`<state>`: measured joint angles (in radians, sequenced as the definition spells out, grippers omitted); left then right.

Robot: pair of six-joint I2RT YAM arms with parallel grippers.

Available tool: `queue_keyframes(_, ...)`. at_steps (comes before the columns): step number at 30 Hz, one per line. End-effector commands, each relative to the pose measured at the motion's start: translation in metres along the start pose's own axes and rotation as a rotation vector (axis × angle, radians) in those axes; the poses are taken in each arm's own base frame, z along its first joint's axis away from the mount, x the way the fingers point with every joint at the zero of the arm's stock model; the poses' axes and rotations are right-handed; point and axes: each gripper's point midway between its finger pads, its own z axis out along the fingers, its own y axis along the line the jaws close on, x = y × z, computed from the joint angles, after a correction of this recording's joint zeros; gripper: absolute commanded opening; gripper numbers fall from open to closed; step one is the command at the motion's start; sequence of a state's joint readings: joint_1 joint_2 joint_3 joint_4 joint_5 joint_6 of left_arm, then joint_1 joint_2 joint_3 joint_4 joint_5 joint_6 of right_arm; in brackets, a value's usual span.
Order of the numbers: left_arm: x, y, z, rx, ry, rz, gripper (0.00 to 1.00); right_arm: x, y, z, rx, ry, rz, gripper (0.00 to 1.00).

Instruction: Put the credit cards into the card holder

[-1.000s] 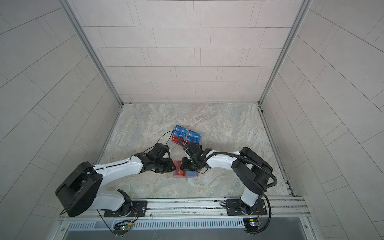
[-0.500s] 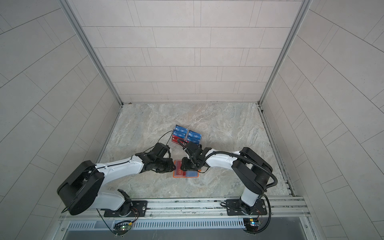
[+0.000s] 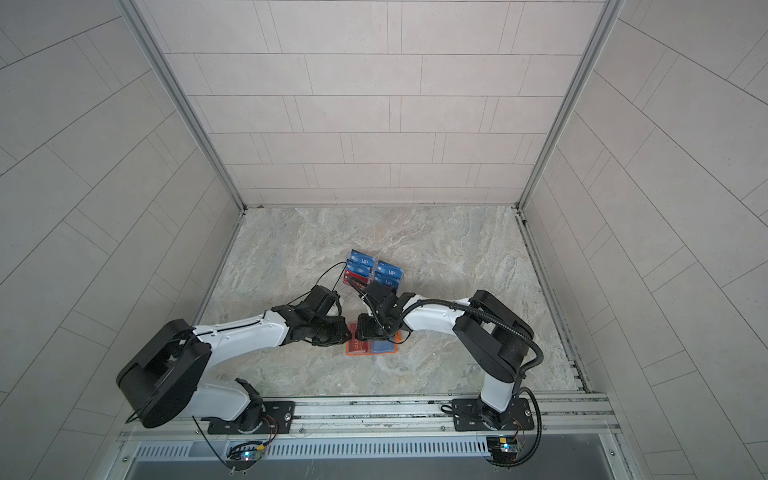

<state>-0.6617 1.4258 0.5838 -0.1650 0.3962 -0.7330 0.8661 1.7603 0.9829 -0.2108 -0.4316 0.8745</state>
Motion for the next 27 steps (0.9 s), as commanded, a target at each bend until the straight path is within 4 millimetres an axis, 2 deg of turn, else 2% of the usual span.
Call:
queue_keyframes(1, -0.004, -0.009, 0.002, 0.058, -0.009, -0.006, 0.22, 0.004, 0.011, 0.004, -0.006, 0.024, -0.038, 0.44)
queue_keyframes(13, -0.004, -0.009, -0.001, 0.072, -0.017, -0.009, 0.24, -0.003, 0.025, 0.002, -0.053, 0.004, -0.032, 0.44)
queue_keyframes(17, -0.006, -0.008, -0.001, 0.068, -0.021, -0.02, 0.26, 0.004, 0.007, -0.004, 0.016, 0.003, -0.023, 0.45)
queue_keyframes(22, -0.01, -0.008, -0.002, 0.06, -0.035, -0.047, 0.29, 0.011, -0.013, -0.023, 0.081, -0.044, -0.013, 0.51)
queue_keyframes(27, -0.011, -0.005, -0.008, 0.029, -0.039, -0.067, 0.32, 0.001, -0.012, -0.034, 0.066, -0.074, -0.031, 0.55)
